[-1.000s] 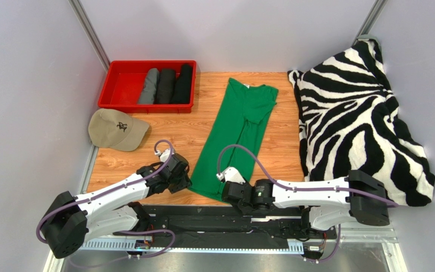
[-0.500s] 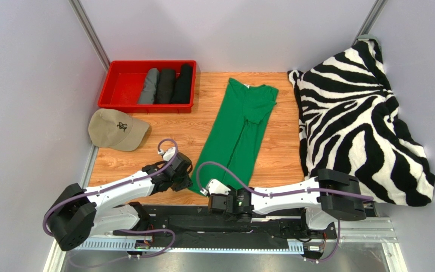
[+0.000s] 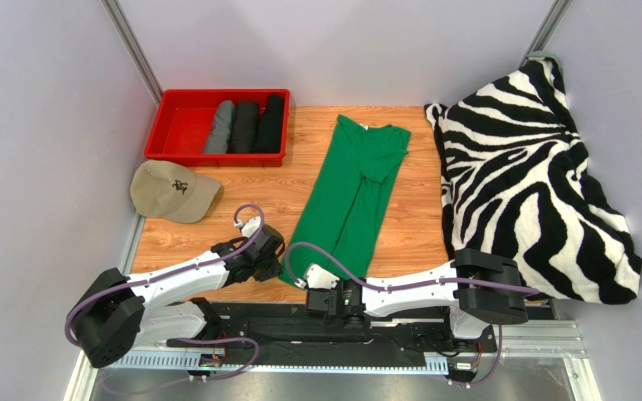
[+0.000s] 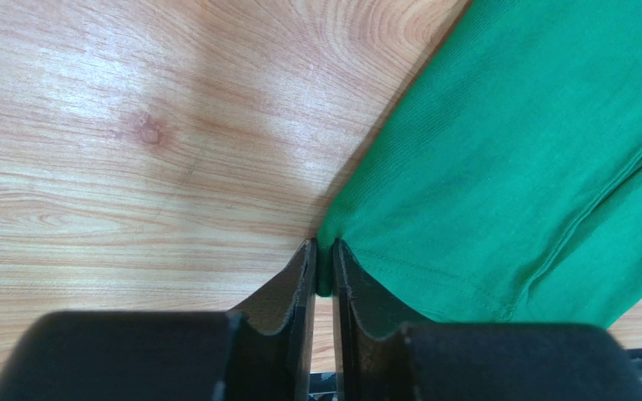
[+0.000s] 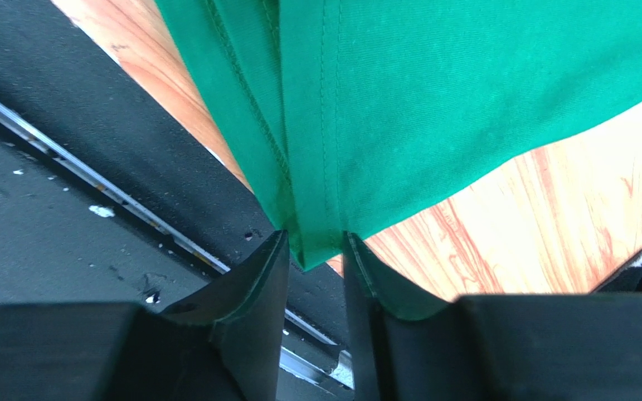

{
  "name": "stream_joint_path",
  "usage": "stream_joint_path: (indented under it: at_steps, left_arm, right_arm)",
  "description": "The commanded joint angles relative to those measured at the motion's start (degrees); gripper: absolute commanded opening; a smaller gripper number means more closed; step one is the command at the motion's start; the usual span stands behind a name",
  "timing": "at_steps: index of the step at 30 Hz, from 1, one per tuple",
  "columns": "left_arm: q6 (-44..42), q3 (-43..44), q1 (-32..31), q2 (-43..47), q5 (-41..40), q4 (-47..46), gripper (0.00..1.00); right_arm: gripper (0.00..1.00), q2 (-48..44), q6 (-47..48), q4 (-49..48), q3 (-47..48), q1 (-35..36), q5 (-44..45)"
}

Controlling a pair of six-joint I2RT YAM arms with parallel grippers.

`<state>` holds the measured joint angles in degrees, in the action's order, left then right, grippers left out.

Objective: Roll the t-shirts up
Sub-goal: Roll the T-shirt to the center of the board.

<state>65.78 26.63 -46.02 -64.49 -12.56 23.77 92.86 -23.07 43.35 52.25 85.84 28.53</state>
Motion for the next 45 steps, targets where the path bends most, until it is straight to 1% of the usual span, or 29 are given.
stream_joint_path:
  at_steps: [1,4,7,8,10,15,19,21,23,24,25,26,30,36,40,43,45]
  left_arm:
    - [-1.35,1.32,0.23,-1.08,-1.51,-0.21,0.17]
    - [-1.53,1.4,0.23,-1.25,-1.42,0.05,0.16]
    - [-1.79,1.49,0.23,-0.73,-1.24,0.49,0.17]
    - [-1.79,1.49,0.23,-0.64,-1.16,0.66,0.17]
    - [-1.97,1.58,0.32,-0.11,-1.59,1.36,0.17]
    - [-2.5,1.58,1.46,-0.37,-1.07,1.37,0.17]
    - [-2.67,1.58,1.64,-1.43,-0.45,0.67,0.17]
    - [-2.85,1.67,1.64,-2.04,-0.19,0.32,0.16]
    - [-2.94,1.76,1.64,-2.13,-0.19,0.4,0.15]
    - [-2.94,1.84,1.64,-2.31,-0.27,0.4,0.12]
    - [-2.94,1.84,1.64,-2.22,-0.36,0.75,0.1]
    - [-2.85,1.93,1.64,-2.13,-0.71,1.1,0.07]
    - [-2.59,2.81,1.72,-0.56,-2.12,4.34,0.0]
    - [-2.67,4.92,2.25,3.92,-4.76,12.07,0.0]
    - [-4.87,6.5,2.95,6.39,-4.93,13.85,0.0]
    - [-6.98,9.22,3.13,5.08,-4.85,14.29,0.0]
    - [-8.12,12.03,3.13,2.19,-4.41,14.29,0.0]
  right_arm:
    - [0.34,1.09,-0.05,-0.29,1.72,0.29,1.79]
    - [0.34,1.36,0.13,-0.64,1.63,0.29,0.74]
    - [0.36,0.92,-0.31,-0.11,1.8,0.29,-0.85]
    - [0.41,0.4,-0.22,0.15,1.89,0.38,-1.46]
    - [0.44,0.3,-0.05,0.15,1.8,0.29,-1.55]
    - [0.44,2.94,-0.04,0.15,2.33,0.29,-1.11]
    - [0.39,4.35,-0.48,0.41,2.86,0.29,-0.59]
    - [0.38,4.87,-0.4,0.42,3.21,0.29,-0.59]
    - [0.29,4.96,-0.4,0.42,3.3,0.29,-0.85]
    - [0.25,5.05,-0.48,0.42,3.47,0.29,-0.85]
    - [0.17,4.88,-0.31,0.42,3.73,0.29,-1.02]
    - [0.16,4.61,-0.22,0.5,4.0,0.29,-1.29]
    - [0.16,3.38,1.09,1.21,6.28,0.29,-3.04]
    - [0.14,2.15,2.33,1.82,8.48,0.38,-6.12]
    - [0.14,1.27,2.85,2.44,9.36,0.2,-7.17]
    - [0.14,1.01,3.2,2.44,10.06,-1.02,-8.66]
    - [0.14,0.83,3.29,2.44,10.41,-2.16,-9.28]
